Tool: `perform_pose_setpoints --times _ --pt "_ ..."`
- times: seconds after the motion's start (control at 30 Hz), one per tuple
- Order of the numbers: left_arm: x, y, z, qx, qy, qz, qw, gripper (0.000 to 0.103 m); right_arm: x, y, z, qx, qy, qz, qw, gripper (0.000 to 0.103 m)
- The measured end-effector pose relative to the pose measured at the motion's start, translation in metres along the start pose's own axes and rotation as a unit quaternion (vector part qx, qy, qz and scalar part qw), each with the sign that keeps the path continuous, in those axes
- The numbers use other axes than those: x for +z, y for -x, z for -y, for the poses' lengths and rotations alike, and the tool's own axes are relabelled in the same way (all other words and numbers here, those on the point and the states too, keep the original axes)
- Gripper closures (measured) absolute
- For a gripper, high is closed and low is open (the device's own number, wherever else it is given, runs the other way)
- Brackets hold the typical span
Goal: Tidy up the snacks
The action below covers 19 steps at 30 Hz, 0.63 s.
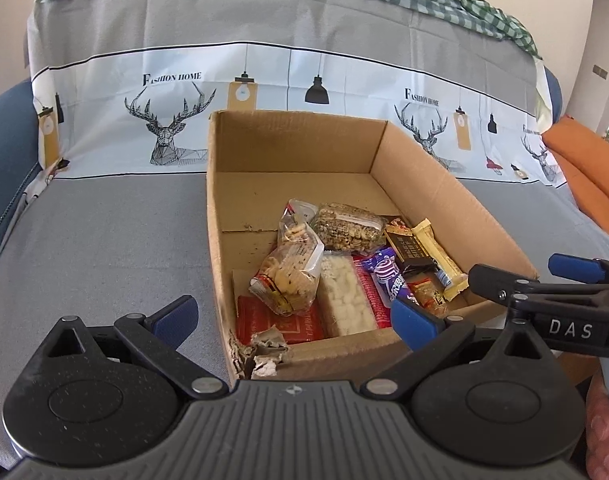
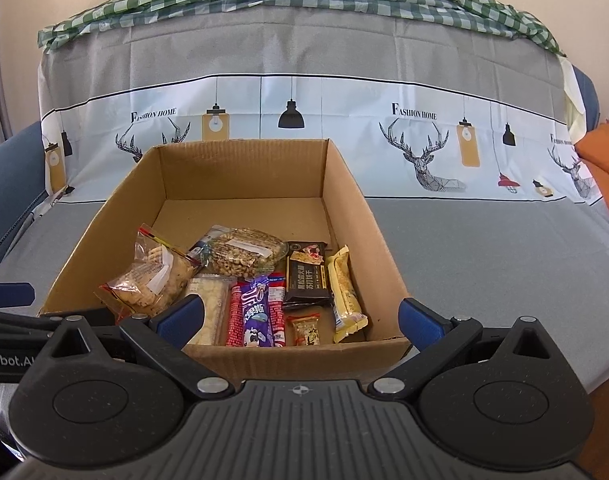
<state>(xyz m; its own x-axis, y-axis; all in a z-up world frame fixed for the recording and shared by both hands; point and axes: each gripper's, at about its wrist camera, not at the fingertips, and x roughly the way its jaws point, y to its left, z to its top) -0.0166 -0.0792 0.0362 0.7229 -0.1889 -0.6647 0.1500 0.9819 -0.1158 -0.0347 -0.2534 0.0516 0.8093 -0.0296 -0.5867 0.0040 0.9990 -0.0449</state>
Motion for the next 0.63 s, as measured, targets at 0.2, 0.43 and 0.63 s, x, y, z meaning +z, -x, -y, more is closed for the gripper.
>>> perform_pose_setpoints --times 0.2,0.43,0.63 --pt "0.001 -0.004 -0.001 -0.005 -0.003 -0.001 1.0000 0.001 0.001 -0.004 0.004 0.007 -0.007 -0.004 1.000 0.001" --pt "0.003 -0.007 -0.004 -0.015 -0.001 -0.004 0.9999 0.001 0.002 -0.007 0.005 0.017 -0.011 -0.008 1.000 0.001" --pt "0.005 -0.006 -0.004 -0.033 -0.009 0.009 0.9994 0.001 0.003 -0.011 0.008 0.029 -0.015 -0.006 0.999 0.001"
